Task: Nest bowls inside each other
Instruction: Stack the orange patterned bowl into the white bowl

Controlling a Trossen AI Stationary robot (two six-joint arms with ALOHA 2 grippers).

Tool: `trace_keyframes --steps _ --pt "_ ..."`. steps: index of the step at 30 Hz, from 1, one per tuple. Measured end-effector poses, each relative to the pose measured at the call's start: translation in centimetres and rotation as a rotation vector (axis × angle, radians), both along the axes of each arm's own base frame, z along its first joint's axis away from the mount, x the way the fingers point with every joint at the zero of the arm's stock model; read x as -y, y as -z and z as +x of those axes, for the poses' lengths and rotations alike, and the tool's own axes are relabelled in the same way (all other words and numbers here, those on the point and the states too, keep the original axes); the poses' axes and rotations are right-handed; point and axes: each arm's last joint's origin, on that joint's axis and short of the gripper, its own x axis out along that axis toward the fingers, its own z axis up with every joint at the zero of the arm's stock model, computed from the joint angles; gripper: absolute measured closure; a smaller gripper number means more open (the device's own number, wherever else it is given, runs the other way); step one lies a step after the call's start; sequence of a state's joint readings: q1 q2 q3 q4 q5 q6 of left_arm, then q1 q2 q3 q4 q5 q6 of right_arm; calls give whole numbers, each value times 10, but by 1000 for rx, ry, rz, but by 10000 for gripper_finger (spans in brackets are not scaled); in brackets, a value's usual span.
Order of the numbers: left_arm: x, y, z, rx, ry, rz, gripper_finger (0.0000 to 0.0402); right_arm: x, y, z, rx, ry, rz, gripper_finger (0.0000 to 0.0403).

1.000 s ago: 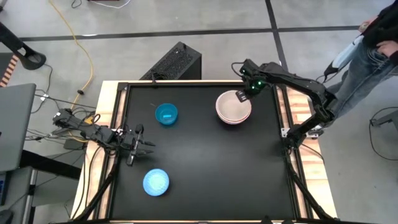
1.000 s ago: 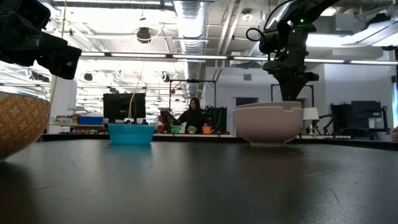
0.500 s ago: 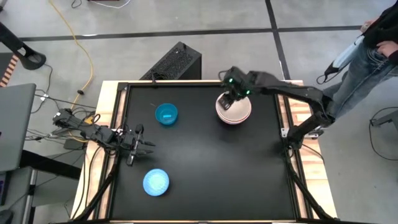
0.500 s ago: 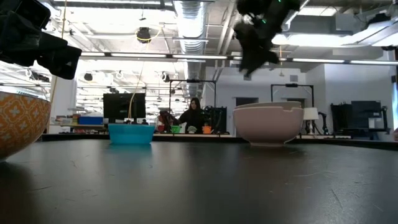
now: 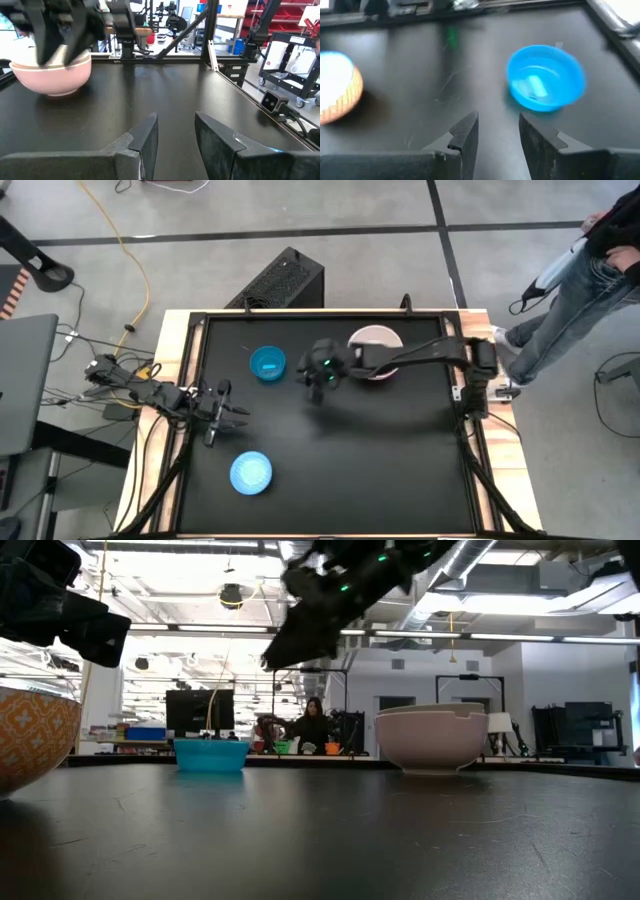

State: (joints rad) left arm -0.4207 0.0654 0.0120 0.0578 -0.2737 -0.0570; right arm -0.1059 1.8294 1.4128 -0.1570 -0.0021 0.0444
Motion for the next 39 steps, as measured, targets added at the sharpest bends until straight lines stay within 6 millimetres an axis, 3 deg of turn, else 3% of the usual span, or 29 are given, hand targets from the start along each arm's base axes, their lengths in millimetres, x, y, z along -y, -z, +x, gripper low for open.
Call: trace_keyframes --steps 4,9,16,26,39 --pt "0 0 0 0 0 0 284 -25 17 31 -27 -117 -1 246" --pt "0 0 0 0 0 0 284 -71 27 63 -14 -258 86 246" --pt "0 0 0 0 -1 0 284 -130 36 90 -6 -305 187 246" --pt "0 0 0 0 0 0 284 -171 49 107 -19 -259 363 246" --pt "0 0 0 0 -1 0 284 -215 32 103 173 -128 348 246"
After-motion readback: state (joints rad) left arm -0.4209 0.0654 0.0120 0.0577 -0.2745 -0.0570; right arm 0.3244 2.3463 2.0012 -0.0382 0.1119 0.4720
